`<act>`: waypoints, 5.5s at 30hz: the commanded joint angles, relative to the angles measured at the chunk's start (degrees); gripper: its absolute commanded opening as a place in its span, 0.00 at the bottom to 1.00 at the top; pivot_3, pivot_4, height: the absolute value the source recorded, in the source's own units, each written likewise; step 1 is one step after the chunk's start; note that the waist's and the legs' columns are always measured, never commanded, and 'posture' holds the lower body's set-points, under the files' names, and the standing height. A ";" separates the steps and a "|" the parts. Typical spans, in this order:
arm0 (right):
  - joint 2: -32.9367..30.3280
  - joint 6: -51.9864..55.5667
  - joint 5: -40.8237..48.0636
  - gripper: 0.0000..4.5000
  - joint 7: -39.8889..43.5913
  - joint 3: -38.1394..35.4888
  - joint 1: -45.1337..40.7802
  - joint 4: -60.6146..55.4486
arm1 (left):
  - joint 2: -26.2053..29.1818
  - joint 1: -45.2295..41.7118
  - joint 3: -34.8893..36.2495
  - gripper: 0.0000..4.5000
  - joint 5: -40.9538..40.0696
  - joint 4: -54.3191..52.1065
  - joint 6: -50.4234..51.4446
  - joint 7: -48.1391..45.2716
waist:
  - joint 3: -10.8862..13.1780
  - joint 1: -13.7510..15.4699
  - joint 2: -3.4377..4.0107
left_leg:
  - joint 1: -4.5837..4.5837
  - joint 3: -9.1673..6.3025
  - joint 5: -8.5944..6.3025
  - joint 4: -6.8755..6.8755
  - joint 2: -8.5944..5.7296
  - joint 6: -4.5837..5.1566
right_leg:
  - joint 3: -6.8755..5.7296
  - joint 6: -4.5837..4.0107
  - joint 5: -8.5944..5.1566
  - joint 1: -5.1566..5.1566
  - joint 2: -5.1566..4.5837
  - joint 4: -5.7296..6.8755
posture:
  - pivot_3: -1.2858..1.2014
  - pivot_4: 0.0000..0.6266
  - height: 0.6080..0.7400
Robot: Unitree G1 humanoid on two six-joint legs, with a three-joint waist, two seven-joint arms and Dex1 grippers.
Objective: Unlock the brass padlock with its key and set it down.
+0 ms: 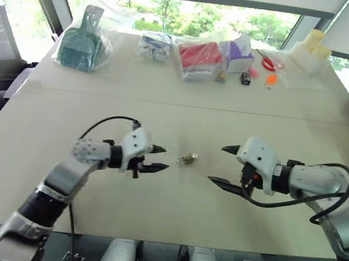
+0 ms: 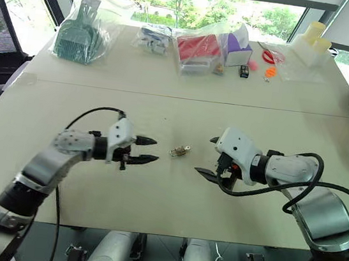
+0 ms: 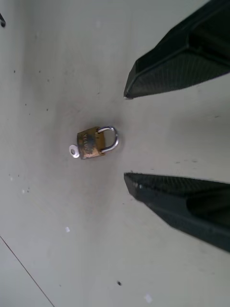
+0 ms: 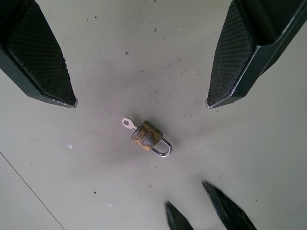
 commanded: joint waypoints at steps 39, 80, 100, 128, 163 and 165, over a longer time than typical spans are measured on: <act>5.41 -19.94 -16.48 1.00 -6.12 13.03 -12.10 9.73 | 7.97 -12.53 3.96 0.17 -2.17 9.03 -5.69 -16.45 | -0.06 -0.05 -0.01 | -0.02 -0.07 -0.01 0.03 0.29 0.02 | 0.02 -0.16 0.04 -0.04 0.40 -0.05 | 0.52 0.24 1.00; 20.80 -42.56 -30.82 0.01 0.66 19.73 -26.27 27.83 | 3.47 -26.92 4.91 0.17 0.90 25.40 -24.13 -26.90 | -0.02 -0.35 -0.05 | -0.06 0.30 0.00 0.04 0.17 0.01 | 0.13 0.02 0.14 -0.08 0.51 -0.05 | 0.52 0.24 1.00; 14.36 -59.45 -37.67 0.14 -5.29 19.42 -24.56 29.70 | 2.97 -29.11 6.99 0.17 -4.64 28.20 -18.07 -31.25 | -0.02 -0.34 -0.04 | -0.06 0.33 0.00 0.05 0.15 0.00 | 0.14 0.04 0.14 -0.11 0.51 -0.03 | 0.52 0.24 1.00; 16.11 -79.18 -47.80 0.02 -17.69 18.56 -26.35 36.77 | 3.06 -29.35 8.18 0.17 -8.52 23.14 -5.99 -34.20 | -0.02 -0.39 -0.05 | -0.03 0.33 0.03 0.05 0.18 -0.03 | 0.20 0.02 0.15 -0.10 0.54 0.02 | 0.52 0.24 1.00; 17.21 -78.16 -47.82 0.00 -17.35 18.94 -26.00 37.81 | 8.81 -24.72 11.15 0.00 -11.65 14.25 5.28 -29.06 | -0.02 -0.60 -0.04 | -0.01 0.32 0.04 0.05 0.20 -0.05 | 0.23 0.01 0.15 -0.11 0.54 0.04 | 0.52 0.24 1.00; 17.07 -78.14 -47.75 0.00 -17.15 18.86 -25.92 37.76 | 9.35 -23.53 10.67 0.00 -11.71 13.31 5.62 -29.33 | -0.02 -0.58 -0.04 | -0.01 0.32 0.04 0.05 0.20 -0.05 | 0.23 0.01 0.15 -0.11 0.53 0.05 | 0.52 0.24 1.00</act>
